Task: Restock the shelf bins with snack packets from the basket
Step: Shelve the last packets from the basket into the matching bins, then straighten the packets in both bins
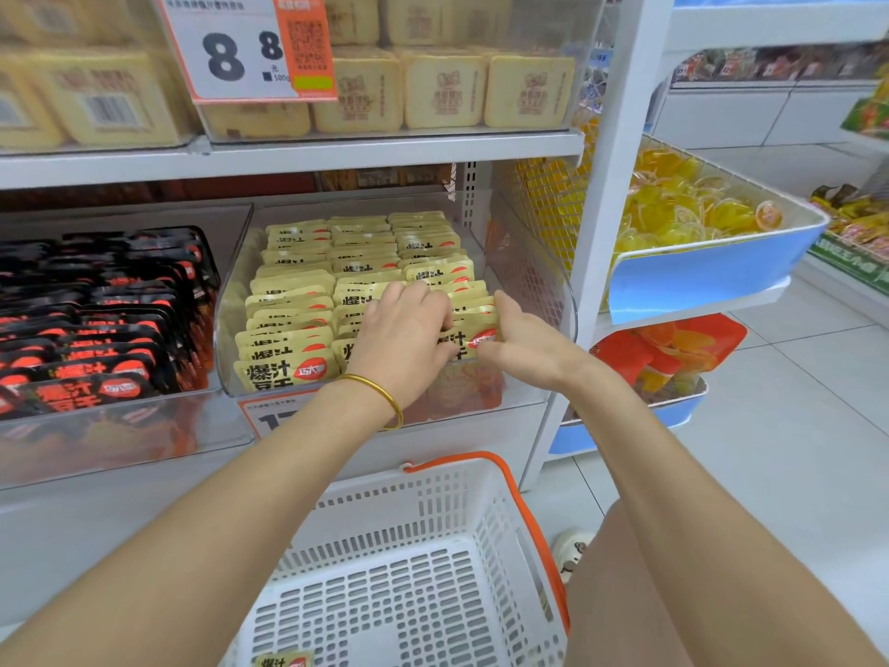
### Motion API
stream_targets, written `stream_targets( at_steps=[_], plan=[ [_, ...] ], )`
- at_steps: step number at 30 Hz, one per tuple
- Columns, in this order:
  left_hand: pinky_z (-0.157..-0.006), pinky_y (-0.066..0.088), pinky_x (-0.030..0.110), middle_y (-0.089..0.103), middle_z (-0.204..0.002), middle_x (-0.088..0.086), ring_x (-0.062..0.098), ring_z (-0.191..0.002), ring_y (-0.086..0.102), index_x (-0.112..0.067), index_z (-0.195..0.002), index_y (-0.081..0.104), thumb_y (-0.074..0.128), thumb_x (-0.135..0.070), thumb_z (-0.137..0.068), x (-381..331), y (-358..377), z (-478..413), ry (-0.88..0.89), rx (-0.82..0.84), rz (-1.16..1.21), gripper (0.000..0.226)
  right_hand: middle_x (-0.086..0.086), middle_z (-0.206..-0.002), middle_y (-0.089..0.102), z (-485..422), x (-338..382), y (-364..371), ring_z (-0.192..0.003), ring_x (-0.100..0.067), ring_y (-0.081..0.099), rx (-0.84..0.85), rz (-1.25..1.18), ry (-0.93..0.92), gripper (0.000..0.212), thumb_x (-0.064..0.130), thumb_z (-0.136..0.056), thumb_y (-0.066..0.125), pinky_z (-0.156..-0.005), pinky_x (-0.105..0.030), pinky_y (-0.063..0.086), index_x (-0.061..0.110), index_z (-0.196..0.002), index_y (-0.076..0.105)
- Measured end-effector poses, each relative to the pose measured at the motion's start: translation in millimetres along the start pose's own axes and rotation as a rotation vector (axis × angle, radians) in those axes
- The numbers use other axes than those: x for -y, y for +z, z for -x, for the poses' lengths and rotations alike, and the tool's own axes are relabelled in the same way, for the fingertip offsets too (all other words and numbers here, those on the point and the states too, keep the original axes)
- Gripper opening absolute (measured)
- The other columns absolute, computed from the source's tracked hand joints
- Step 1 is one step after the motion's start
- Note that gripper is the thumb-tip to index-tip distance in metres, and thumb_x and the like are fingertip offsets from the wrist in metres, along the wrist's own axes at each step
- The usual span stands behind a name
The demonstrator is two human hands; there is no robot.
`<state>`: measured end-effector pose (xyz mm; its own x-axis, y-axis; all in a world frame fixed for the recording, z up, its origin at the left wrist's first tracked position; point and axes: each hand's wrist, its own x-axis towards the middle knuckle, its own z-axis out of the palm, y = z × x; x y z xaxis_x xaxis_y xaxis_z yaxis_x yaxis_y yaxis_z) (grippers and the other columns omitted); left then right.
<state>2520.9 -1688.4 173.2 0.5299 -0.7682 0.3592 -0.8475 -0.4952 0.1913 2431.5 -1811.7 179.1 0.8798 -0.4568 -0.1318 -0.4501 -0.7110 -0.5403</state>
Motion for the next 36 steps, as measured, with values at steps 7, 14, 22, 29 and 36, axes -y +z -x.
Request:
stream_targets(
  at_steps=[7,14,22,29,36],
  plan=[
    [-0.092,0.032,0.032,0.052,-0.107,0.0,0.022,-0.107,0.041,-0.018,-0.104,0.059,0.066,-0.031,-0.084,3.7,1.7,3.5,0.047,-0.03,-0.002,0.025,-0.012,-0.126,0.056,1.9,0.2,6.2,-0.111,-0.03,0.055,-0.102,0.048,0.033,0.085,0.03,-0.081,0.057,-0.093,-0.042,0.044,0.012,-0.148,0.007],
    [-0.079,0.035,0.034,0.056,-0.095,0.001,0.023,-0.093,0.046,-0.017,-0.09,0.059,0.072,-0.02,-0.076,21.5,-3.0,49.8,0.093,-0.302,0.066,0.019,-0.008,-0.13,0.052,33.8,3.1,10.0,-0.121,-0.028,0.048,-0.435,0.082,-0.078,0.07,0.024,-0.077,0.066,-0.095,-0.044,0.043,0.013,-0.139,0.035],
    [-0.078,0.033,0.034,0.058,-0.099,0.0,0.024,-0.101,0.048,-0.019,-0.095,0.061,0.059,-0.026,-0.083,85.2,33.7,141.9,-0.069,0.04,-0.033,0.015,0.001,-0.098,0.063,43.8,39.1,151.9,-0.093,-0.023,0.06,-0.117,0.036,-0.325,0.029,0.014,-0.083,0.052,-0.075,-0.038,0.048,0.019,-0.111,0.057],
    [-0.096,0.038,0.038,0.054,-0.12,0.003,0.026,-0.118,0.042,-0.023,-0.113,0.06,0.052,-0.025,-0.092,162.3,79.2,236.9,-0.456,0.634,-0.154,0.023,-0.012,-0.135,0.047,35.9,22.2,361.3,-0.116,-0.03,0.052,0.716,0.33,-0.312,0.046,0.017,-0.094,0.05,-0.09,-0.039,0.048,0.01,-0.138,0.038],
    [-0.094,0.042,0.038,0.053,-0.122,0.008,0.029,-0.116,0.042,-0.019,-0.116,0.057,0.048,-0.024,-0.094,195.9,121.2,274.1,-0.583,0.758,-0.139,0.024,-0.014,-0.152,0.02,40.2,1.3,509.9,-0.138,-0.035,0.024,0.739,0.416,-0.147,0.079,0.025,-0.091,0.059,-0.103,-0.047,0.038,0.023,-0.15,0.006]
  ],
)
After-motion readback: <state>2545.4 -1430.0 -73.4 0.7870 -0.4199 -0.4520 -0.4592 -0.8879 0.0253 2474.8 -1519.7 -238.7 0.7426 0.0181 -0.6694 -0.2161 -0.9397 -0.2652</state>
